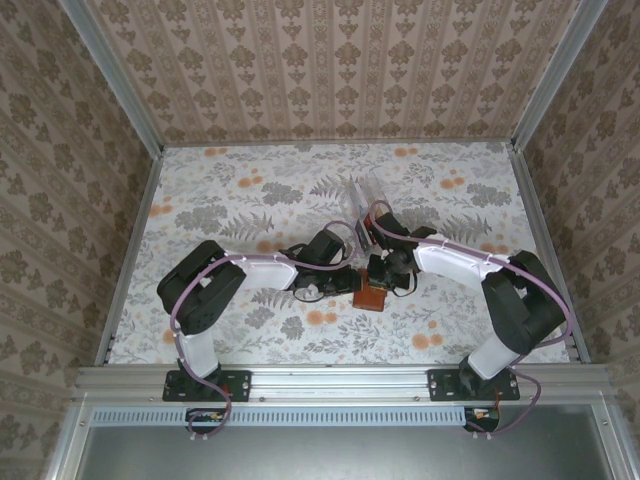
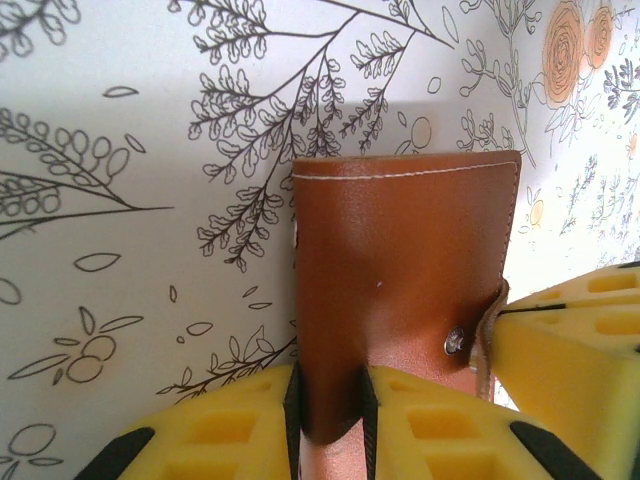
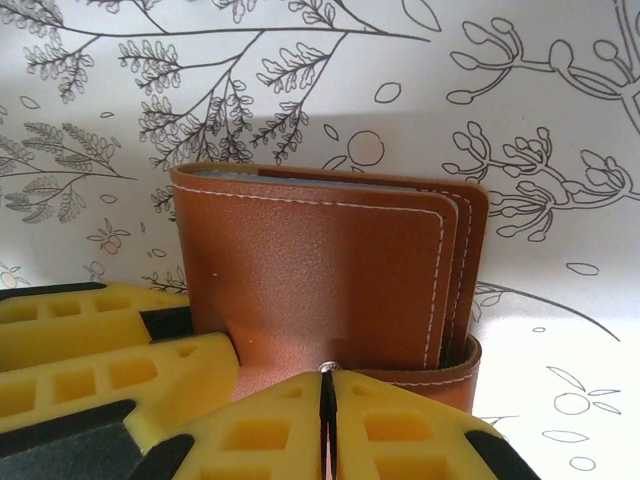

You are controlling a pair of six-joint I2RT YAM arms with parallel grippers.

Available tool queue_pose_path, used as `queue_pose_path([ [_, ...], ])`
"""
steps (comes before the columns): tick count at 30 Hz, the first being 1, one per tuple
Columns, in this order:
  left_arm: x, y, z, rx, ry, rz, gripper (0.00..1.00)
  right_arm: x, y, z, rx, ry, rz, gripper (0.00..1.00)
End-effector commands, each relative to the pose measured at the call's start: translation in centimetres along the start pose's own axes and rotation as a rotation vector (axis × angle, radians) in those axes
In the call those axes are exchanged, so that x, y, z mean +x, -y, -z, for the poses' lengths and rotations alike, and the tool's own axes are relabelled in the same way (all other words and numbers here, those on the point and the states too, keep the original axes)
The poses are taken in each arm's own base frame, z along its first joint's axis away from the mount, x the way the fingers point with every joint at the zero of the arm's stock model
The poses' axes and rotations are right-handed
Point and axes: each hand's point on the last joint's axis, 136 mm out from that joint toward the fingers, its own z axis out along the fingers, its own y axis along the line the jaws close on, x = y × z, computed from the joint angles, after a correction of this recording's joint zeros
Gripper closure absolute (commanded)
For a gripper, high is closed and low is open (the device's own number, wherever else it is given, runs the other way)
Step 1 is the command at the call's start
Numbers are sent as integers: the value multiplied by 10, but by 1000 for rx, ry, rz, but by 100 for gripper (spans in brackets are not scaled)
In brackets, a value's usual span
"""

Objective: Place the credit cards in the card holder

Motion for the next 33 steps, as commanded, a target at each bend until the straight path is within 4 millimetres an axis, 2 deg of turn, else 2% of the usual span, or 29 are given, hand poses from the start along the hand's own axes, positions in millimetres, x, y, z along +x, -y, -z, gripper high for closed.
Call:
queue_pose_path([
  [1,4,-5,1,-7,-9,22,76,5,6,-10,9,-25,-29,88],
  [10,4,-4,1,-5,-10,22,76,1,12,-18,26,9,-35,88],
  [16,4,-5,1,-4,-11,26,76,-4,13,3,11,91,-17,87],
  [24,4,-5,1,-2,-11,28,76,1,16,14,-15,114,-25,85],
  [33,5,-4,0,5,-21,25,75,4,8,2,-58,72,-41,84],
])
